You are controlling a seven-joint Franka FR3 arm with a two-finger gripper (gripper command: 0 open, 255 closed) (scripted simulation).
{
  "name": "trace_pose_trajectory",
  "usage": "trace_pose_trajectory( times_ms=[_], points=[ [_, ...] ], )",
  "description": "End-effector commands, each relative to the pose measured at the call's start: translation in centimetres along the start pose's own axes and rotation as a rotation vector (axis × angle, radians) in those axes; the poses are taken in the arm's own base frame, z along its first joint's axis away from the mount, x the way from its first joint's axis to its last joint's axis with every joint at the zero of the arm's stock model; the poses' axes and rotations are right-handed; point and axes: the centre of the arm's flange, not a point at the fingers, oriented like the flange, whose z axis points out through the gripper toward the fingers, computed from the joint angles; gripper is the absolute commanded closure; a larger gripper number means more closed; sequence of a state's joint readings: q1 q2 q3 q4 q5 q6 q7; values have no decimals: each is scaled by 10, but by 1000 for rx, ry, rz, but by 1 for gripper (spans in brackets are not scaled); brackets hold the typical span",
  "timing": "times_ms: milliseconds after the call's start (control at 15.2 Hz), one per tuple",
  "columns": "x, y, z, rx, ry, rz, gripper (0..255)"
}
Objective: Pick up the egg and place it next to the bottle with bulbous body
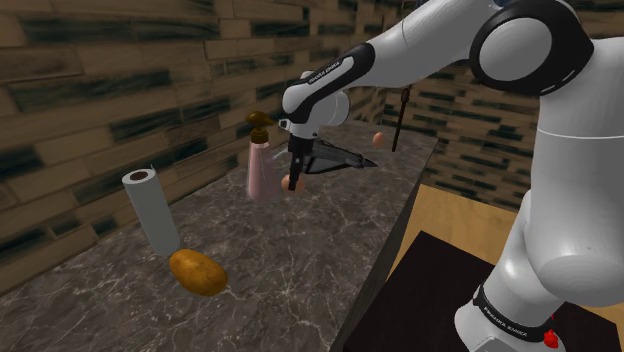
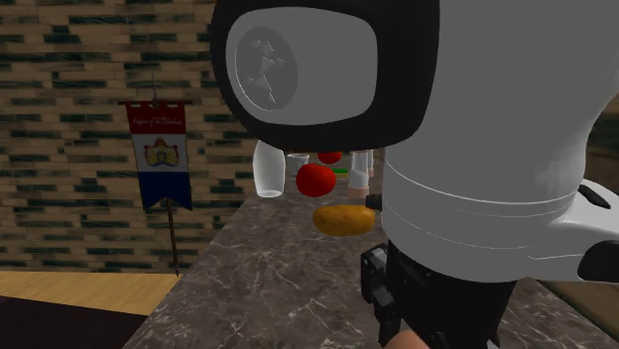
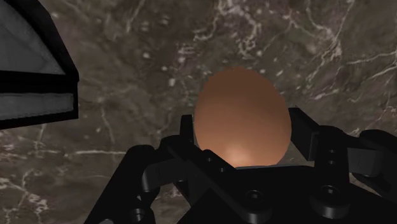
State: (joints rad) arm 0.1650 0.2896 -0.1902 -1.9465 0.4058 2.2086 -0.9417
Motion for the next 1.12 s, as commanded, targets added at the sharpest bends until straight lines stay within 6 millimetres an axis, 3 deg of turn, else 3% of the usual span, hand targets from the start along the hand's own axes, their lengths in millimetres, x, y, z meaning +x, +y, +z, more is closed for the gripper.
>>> trace_pose_trajectory(
  times_ms=[0,1056],
  points=[
    [1,-2,-10,0,0,0,255],
    [17,-18,-91,0,0,0,255]
  ],
)
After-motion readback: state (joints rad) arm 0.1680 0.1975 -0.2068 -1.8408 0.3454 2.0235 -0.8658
